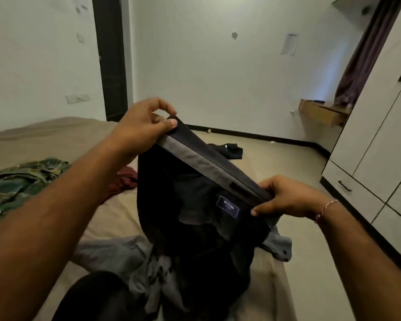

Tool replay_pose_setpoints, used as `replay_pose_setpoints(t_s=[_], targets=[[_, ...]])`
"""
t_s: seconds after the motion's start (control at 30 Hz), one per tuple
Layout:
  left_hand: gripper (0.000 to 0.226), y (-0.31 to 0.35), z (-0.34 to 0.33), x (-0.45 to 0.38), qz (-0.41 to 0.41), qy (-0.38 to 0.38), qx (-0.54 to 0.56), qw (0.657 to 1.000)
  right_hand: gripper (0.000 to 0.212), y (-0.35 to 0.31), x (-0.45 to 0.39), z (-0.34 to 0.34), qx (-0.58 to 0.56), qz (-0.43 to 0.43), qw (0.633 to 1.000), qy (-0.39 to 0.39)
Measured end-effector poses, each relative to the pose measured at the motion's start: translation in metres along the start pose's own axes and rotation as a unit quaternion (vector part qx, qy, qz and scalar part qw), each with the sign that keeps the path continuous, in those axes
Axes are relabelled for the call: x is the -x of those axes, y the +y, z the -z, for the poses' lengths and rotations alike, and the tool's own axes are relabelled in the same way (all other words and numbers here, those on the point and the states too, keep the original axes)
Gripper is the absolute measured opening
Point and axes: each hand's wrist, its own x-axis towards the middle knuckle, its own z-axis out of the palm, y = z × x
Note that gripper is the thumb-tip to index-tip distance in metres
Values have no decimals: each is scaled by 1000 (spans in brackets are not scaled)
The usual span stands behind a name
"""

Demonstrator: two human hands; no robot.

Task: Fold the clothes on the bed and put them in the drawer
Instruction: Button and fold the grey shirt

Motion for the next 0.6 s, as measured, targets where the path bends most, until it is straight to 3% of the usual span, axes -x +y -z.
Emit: replay_pose_setpoints(t_s=[0.13,0.33,0.47,0.5,0.53,0.57,0.6], targets=[[20,-4,18,10,-44,-71,-45,996,14,26,-5,-10,54,-22,997,51],[34,-42,40,17,-46,-170,-259,950,24,60,-12,-55,-48,-46,990,128],[36,-71,46,26,-47,-183,-340,921,13,87,-32,-87,176,-117,960,186],[40,-79,47,28,-50,-184,-355,915,12,94,-36,-96,168,-128,956,205],[44,-87,49,29,-47,-182,-371,909,10,100,-39,-104,107,-127,960,225],[47,-95,51,30,-44,-172,-388,904,11,105,-42,-112,-20,-117,961,250],[48,-104,53,30,-37,-153,-410,899,16,107,-43,-120,-191,-106,937,274]])
